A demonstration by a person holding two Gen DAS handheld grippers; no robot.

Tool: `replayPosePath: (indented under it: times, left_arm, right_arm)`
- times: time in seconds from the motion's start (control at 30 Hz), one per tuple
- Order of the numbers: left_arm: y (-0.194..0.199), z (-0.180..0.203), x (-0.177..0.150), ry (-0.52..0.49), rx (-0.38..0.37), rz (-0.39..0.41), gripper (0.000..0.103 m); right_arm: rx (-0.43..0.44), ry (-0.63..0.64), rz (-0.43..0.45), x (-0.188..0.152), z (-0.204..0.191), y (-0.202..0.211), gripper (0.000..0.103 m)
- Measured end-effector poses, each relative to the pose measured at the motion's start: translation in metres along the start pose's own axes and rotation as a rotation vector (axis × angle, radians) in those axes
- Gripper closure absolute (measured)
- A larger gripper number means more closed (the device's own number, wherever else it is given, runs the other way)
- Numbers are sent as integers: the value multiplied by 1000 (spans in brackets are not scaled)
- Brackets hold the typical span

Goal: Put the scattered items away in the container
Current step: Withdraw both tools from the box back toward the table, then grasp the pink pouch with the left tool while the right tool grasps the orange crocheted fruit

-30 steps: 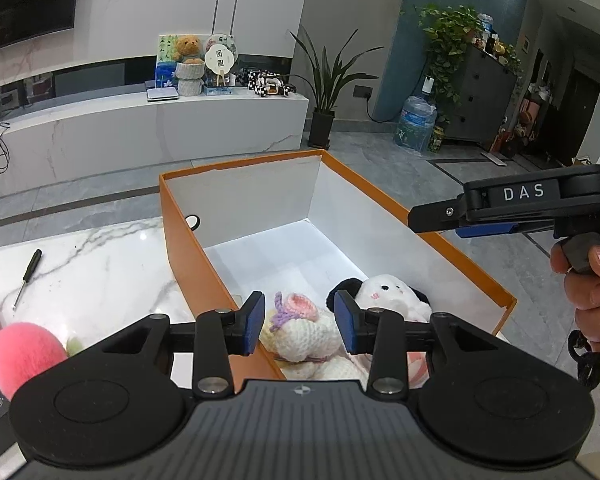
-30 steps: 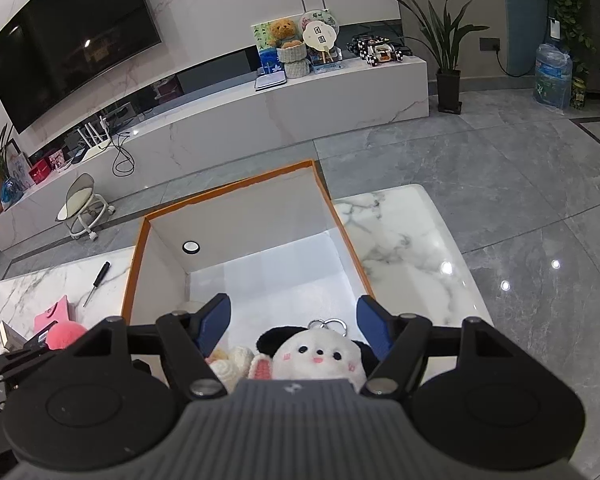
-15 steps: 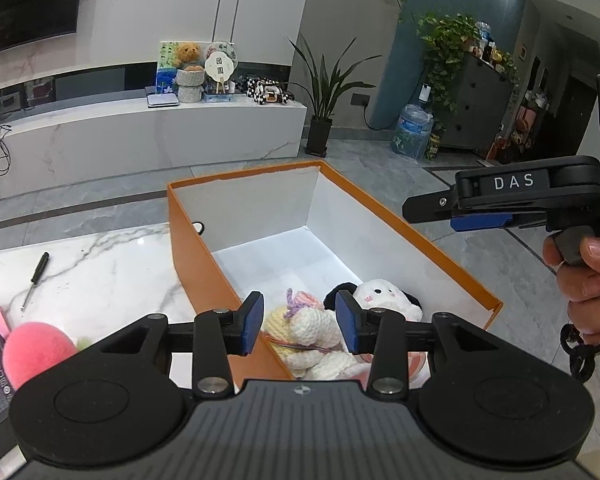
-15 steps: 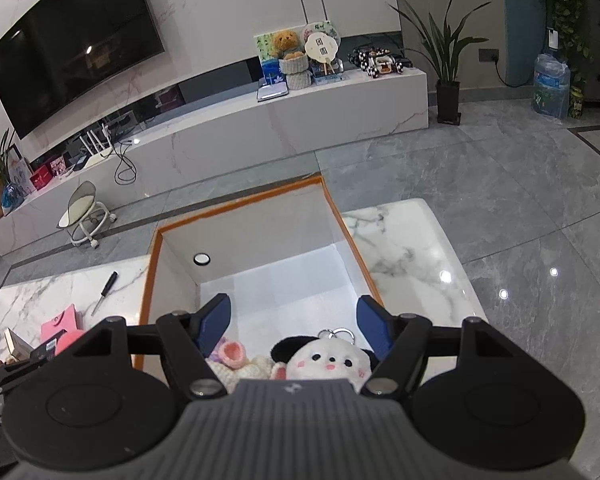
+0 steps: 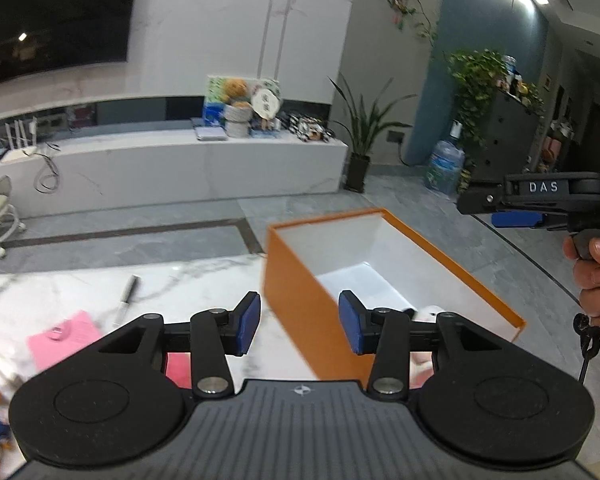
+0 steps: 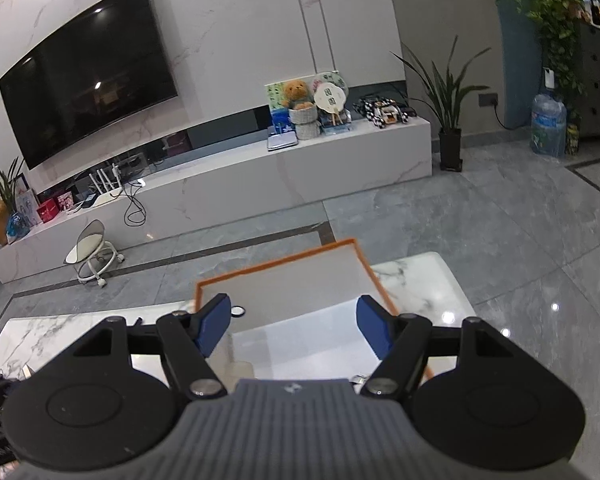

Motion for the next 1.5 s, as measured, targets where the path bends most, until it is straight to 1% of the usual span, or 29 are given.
replayPosePath:
  times: [0.13,0.23,0.4,0.6,0.63,0.77,0.97,1.07,1.17,1.27,1.33,1.4,1.47,1.5]
  left_arm:
    - [26,-29,-2,-1,43,27,47]
    - [43,-53,-4,-7,92,40,47]
    - [68,-95,-12,31,155,55,47]
    - [87,-139,-22,98,198,69,43]
    - [90,-146,-25,102,204,69,41]
    - [97,-175,-43,109,221,70,38]
    - [101,-226,-79,180,256,17,38]
    - [108,-247,-97,215,280,-8,34]
    - [108,-262,-114,240,285,-55,31]
    - [106,-271,-128,230,288,-109,27]
    - [103,-276,-134,224,289,-135,23]
    - [101,-281,-143,215,290,-158,21]
    - [97,-282,-148,184,289,-173,17]
    - [93,-280,-149,151,286,-182,14]
  right_arm:
    - [20,39,16,1,-28,2,31]
    - [38,73,22,-1,-51,2,31]
    - [59,143,17,-7,-92,-5,31]
    - [91,221,-7,-21,-138,-20,31]
    - [100,234,-17,-24,-145,-24,31]
    - [127,288,-53,-39,-172,-38,31]
    - [156,371,-94,-63,-207,-57,31]
    - [167,403,-112,-73,-223,-66,30]
    - [168,434,-134,-86,-236,-74,30]
    - [165,462,-159,-98,-244,-82,29]
    - [161,477,-178,-107,-247,-87,29]
    - [155,489,-197,-115,-247,-92,29]
    - [150,498,-214,-122,-247,-97,29]
    - [147,502,-223,-125,-247,-99,29]
Point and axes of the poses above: each gripper's, at about its wrist camera, not at the fingertips, and y roughly against the way its jaws point, z to its right, x to its top, the point moved 9 cm from there along -y, roughly the way its jaws point, and after that the axes turned 14 degrees about -z, right-handed, at the moved point
